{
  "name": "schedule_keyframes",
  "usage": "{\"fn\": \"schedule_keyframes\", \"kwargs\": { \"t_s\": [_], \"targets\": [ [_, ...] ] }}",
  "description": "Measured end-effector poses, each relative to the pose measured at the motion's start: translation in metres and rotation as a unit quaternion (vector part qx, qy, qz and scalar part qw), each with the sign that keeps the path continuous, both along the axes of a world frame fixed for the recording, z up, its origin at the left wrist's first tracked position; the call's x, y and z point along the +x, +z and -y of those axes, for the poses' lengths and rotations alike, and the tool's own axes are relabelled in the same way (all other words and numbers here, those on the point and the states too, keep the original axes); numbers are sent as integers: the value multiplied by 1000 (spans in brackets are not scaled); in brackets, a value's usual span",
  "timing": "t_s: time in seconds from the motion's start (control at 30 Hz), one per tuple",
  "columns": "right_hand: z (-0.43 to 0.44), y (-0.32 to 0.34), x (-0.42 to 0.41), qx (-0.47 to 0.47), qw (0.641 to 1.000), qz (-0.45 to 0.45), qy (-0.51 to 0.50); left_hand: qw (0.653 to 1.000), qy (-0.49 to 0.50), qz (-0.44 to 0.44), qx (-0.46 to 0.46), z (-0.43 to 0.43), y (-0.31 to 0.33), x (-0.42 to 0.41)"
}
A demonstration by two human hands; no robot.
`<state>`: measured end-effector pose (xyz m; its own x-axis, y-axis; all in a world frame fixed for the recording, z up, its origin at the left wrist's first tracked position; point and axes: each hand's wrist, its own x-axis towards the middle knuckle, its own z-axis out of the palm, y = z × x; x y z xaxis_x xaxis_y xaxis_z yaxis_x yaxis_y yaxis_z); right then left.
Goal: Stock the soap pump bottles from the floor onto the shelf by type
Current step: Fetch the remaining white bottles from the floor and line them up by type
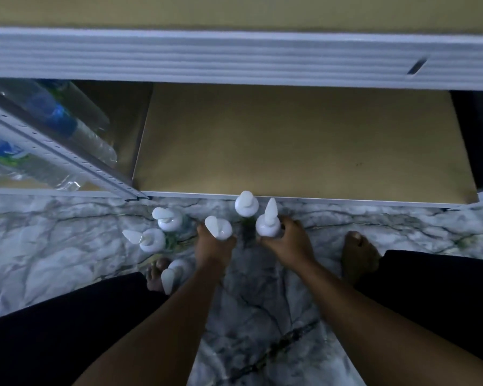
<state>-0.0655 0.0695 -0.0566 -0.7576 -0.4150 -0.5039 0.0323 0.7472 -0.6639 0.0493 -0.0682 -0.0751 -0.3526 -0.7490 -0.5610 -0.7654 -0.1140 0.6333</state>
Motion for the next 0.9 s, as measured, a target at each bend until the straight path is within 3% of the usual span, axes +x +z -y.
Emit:
{"fn": "schedule_keyframes", "kwargs": {
  "t_s": [0.33,0.6,0.73,0.9],
  "targets": [
    [-45,103,-8,-27,999,-17,-12,991,-92,-86,40,-12,117,9],
    [-48,242,-9,-105,989,-28,101,958,-212,-193,-20,10,263,14],
    [-45,314,-7,-167,979,-58,97,942,-198,-267,-36,20,336,23],
    [-45,386,0,-292,952,-6,96,914,-147,-377,1,14,404,32]
  ]
}}
